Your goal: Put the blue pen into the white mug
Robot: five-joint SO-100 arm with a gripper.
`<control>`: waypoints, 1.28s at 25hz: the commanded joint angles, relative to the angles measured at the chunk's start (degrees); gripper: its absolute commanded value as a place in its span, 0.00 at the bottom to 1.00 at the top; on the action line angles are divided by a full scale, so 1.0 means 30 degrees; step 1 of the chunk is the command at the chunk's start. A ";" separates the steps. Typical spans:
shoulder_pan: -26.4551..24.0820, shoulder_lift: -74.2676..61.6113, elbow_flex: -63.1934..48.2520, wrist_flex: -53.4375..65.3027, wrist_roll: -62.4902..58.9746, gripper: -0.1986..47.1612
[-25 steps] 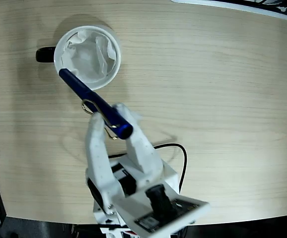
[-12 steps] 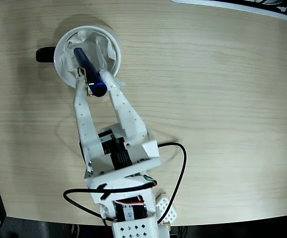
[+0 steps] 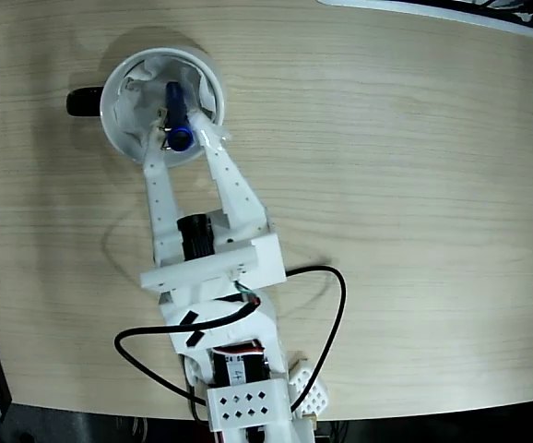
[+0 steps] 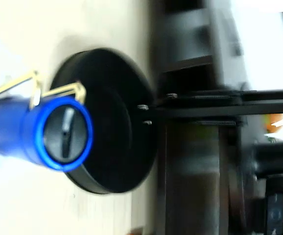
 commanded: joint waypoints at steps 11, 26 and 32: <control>-0.0703 0.0586 0.2285 -0.0908 -0.1172 0.48; -0.1025 0.5449 0.4512 -0.1406 0.3516 0.66; -0.0498 1.1279 0.8115 -0.1406 0.9580 0.20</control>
